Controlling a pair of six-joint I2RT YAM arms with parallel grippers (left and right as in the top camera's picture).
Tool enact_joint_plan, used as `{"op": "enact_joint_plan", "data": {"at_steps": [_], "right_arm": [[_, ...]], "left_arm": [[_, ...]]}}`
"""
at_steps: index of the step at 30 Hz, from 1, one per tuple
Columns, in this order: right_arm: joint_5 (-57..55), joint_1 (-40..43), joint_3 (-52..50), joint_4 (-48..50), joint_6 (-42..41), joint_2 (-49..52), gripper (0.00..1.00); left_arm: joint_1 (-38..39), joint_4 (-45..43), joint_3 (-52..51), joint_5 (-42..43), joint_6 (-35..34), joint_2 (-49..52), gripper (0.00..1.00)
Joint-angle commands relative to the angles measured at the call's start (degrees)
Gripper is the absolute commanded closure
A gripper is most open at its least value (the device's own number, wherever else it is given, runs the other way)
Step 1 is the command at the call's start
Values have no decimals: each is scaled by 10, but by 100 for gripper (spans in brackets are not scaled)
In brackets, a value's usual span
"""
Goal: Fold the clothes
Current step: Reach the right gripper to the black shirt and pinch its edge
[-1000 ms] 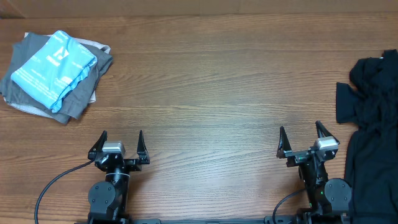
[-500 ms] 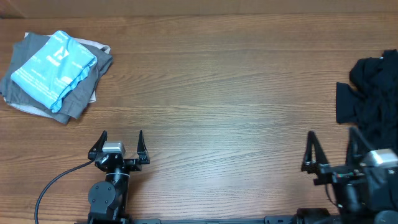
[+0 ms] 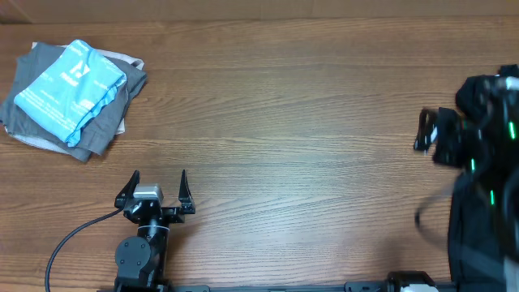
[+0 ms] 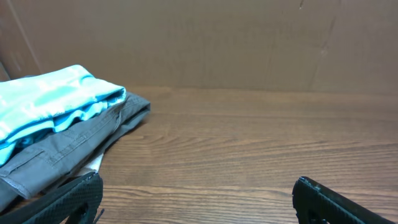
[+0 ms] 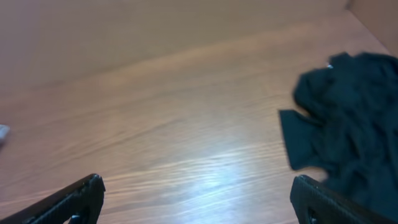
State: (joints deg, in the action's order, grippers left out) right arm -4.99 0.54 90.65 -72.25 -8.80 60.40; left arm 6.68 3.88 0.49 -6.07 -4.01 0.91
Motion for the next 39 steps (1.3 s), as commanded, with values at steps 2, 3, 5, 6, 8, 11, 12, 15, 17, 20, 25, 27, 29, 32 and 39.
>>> {"op": "enact_joint_plan", "data": {"at_steps": [2, 3, 5, 6, 8, 11, 12, 15, 17, 20, 25, 27, 29, 32, 39], "right_arm": [[-40, 40, 67, -18, 12, 131, 0], [-40, 51, 74, -16, 24, 159, 0], [-41, 64, 78, -15, 50, 206, 0], [-47, 68, 78, -10, 53, 222, 0], [-69, 74, 78, 11, 54, 251, 0], [-83, 92, 78, 28, 59, 287, 17], [-85, 100, 78, 32, 59, 295, 27], [-78, 139, 78, 52, 58, 323, 49], [-66, 165, 78, 64, 58, 341, 51], [-51, 200, 78, 74, 58, 374, 53], [-12, 244, 78, 92, 58, 442, 58], [2, 253, 78, 103, 58, 466, 57], [7, 259, 78, 117, 58, 492, 55], [6, 262, 78, 131, 58, 524, 48], [-1, 278, 78, 139, 58, 594, 47]], "left_arm": [[3, -1, -2, 1, 12, -6, 0], [3, -1, -2, 1, 12, -6, 0], [3, -1, -2, 1, 12, -6, 0], [3, -1, -2, 1, 12, -6, 0], [3, -1, -2, 1, 12, -6, 0], [3, -1, -2, 1, 12, -6, 0], [3, -1, -2, 1, 12, -6, 0], [3, -1, -2, 1, 12, -6, 0], [3, -1, -2, 1, 12, -6, 0], [3, -1, -2, 1, 12, -6, 0], [3, -1, -2, 1, 12, -6, 0], [3, -1, -2, 1, 12, -6, 0], [3, -1, -2, 1, 12, -6, 0], [3, -1, -2, 1, 12, -6, 0], [3, -1, -2, 1, 12, -6, 0]]}}
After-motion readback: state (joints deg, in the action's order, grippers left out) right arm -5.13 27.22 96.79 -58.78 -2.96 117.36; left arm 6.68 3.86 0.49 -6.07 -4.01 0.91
